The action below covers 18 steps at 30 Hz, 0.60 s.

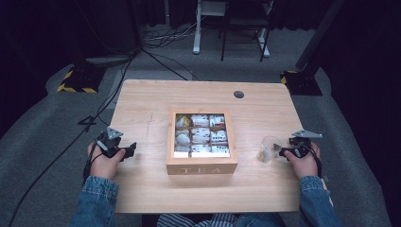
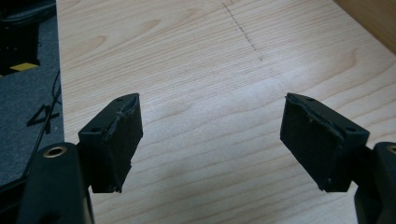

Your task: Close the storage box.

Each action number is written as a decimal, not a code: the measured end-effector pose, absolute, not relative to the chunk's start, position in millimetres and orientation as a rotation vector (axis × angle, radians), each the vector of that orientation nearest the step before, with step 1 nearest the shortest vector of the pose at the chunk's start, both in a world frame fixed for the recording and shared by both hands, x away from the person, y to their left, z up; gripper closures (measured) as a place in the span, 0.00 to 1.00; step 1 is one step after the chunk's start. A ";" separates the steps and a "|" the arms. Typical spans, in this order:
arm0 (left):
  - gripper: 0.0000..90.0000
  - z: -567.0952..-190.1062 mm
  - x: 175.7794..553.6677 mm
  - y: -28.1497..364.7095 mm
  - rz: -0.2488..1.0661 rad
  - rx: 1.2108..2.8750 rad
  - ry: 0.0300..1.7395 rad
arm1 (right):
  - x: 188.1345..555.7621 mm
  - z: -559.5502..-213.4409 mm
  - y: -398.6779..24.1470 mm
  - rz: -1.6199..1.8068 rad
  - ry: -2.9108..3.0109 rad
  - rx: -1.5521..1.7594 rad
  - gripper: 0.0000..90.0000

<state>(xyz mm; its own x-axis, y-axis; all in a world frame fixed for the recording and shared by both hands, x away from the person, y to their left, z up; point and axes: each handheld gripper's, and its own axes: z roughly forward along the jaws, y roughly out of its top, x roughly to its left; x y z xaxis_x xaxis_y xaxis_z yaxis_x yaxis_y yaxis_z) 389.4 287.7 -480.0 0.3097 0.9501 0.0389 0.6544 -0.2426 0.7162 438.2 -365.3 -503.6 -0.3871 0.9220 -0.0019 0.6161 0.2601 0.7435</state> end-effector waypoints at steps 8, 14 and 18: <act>0.24 -486.6 393.3 285.5 0.668 2.006 1.439 | 438.2 -503.6 -365.2 0.932 2.098 1.392 0.22; 0.23 -490.7 395.6 282.8 0.650 2.021 1.446 | 438.0 -503.6 -365.1 0.932 2.098 1.392 0.22; 0.22 -496.4 398.2 279.0 0.620 2.059 1.465 | 438.0 -503.6 -365.1 0.932 2.098 1.391 0.22</act>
